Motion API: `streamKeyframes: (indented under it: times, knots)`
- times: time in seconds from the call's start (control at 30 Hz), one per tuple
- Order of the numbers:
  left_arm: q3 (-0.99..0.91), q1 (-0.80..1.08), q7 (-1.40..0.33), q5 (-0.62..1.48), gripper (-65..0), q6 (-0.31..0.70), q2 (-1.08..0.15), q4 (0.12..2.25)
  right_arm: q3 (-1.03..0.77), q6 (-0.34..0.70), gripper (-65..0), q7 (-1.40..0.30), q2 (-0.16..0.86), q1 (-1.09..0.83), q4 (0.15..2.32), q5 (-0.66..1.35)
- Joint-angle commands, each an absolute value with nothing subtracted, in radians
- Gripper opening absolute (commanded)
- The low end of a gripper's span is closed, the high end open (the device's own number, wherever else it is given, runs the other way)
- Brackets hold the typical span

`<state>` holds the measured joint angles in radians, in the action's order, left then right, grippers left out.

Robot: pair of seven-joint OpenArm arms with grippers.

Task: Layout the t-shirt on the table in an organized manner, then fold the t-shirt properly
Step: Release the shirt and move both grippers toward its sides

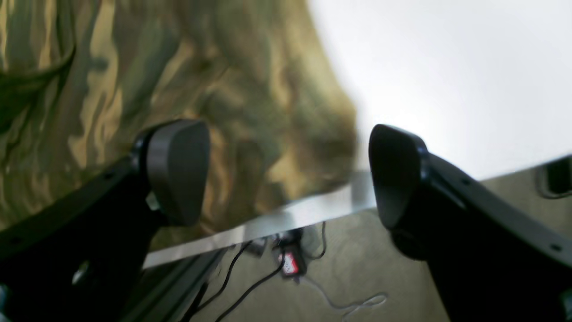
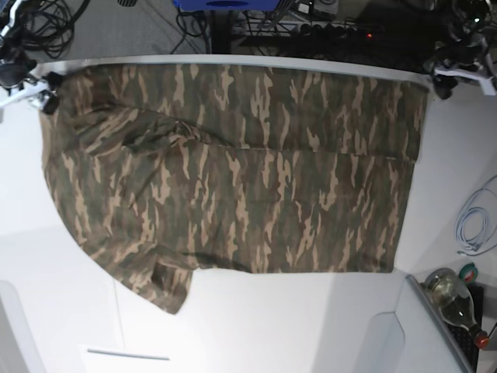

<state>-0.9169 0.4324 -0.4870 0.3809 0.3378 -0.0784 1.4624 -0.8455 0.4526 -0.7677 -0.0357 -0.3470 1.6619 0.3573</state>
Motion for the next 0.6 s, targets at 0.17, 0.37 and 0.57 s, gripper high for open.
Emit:
streamKeyframes:
  times: [0.17, 0.37, 0.57]
  knots:
    - [-0.987, 0.348, -0.467, 0.397, -20.2, 0.344, -0.157, 1.537, -0.885, 0.452, -13.1, -0.783, -0.004, -0.269, 1.758, 0.371]
    - [-0.785, 0.202, -0.567, 0.349, -24.7, 0.346, -0.271, 1.492, -0.682, 0.458, -13.4, -0.750, 0.259, 0.062, 1.343, 0.371]
    - [-0.602, 0.119, -0.582, 0.245, -52.8, 0.348, -0.298, 1.463, -0.424, 0.458, -12.9, -0.427, 0.417, 0.397, 0.680, 0.371]
